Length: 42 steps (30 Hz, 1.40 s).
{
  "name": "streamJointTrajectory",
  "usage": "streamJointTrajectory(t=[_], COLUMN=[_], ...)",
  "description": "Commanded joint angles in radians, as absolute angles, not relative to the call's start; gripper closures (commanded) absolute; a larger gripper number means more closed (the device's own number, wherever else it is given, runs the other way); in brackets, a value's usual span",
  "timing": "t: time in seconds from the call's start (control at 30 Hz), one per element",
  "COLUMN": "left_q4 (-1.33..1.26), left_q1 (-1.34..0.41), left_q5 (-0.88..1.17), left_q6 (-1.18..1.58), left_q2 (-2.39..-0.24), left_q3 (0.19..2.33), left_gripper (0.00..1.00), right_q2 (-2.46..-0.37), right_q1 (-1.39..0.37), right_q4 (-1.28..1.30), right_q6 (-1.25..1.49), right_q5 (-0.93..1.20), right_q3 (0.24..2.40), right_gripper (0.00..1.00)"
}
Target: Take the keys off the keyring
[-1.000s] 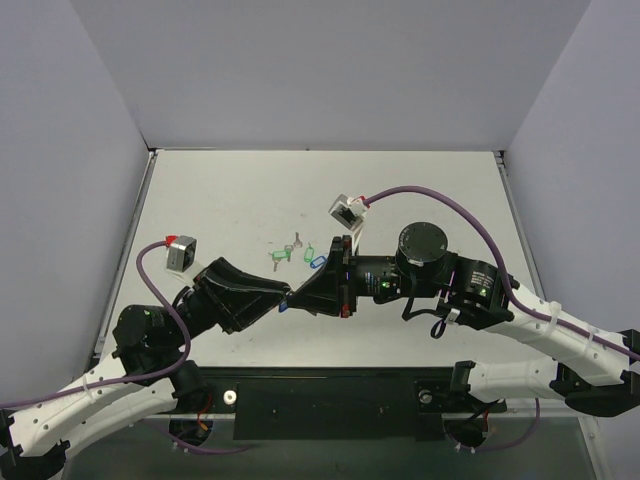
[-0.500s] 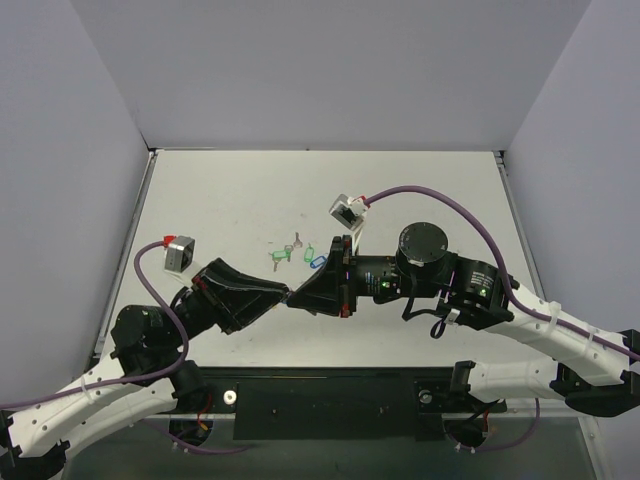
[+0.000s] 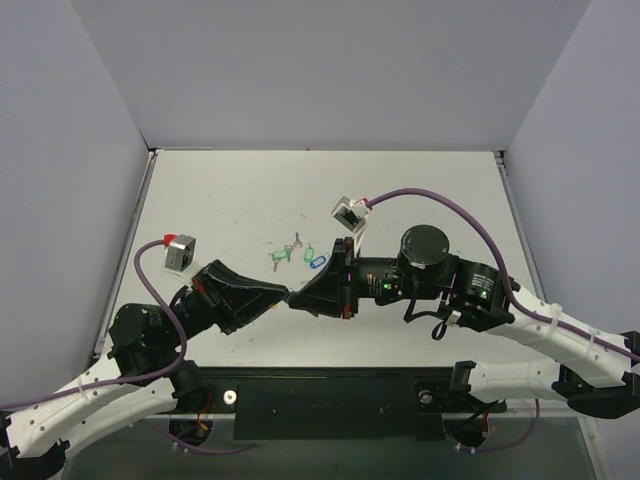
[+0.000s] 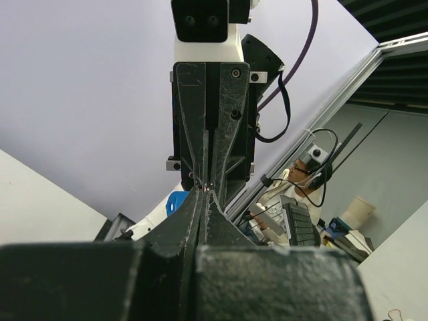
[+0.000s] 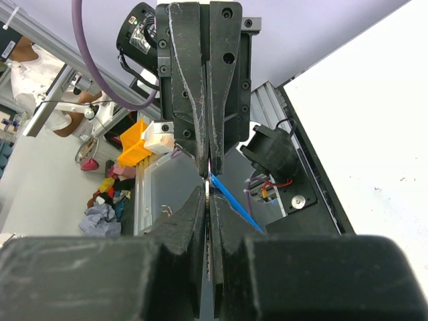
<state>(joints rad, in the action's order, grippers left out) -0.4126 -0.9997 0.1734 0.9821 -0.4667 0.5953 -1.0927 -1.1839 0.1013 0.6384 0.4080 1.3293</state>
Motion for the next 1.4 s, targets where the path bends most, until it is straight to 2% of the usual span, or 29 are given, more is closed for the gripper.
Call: streamJointTrajectory(t=[0.0, 0.17, 0.63, 1.37], left_q4=[-0.303, -0.074, 0.362, 0.396], left_q1=[-0.999, -0.999, -0.999, -0.999], left_q5=[0.201, 0.291, 0.474, 0.492], left_q6=[0.927, 0.841, 0.623, 0.601], left_q2=[-0.471, -0.517, -0.627, -0.655], left_q3=[0.692, 0.822, 1.097, 1.134], left_gripper=[1.00, 1.00, 1.00, 1.00], right_q2=[-1.062, -1.048, -1.078, -1.120], right_q1=[-1.183, -1.181, -1.181, -1.186], right_q4=[0.075, 0.109, 0.238, 0.236], right_q6=[0.638, 0.627, 0.591, 0.606], right_q5=[0.426, 0.420, 0.466, 0.480], right_q3=[1.325, 1.324, 1.393, 1.422], right_gripper=[1.00, 1.00, 1.00, 1.00])
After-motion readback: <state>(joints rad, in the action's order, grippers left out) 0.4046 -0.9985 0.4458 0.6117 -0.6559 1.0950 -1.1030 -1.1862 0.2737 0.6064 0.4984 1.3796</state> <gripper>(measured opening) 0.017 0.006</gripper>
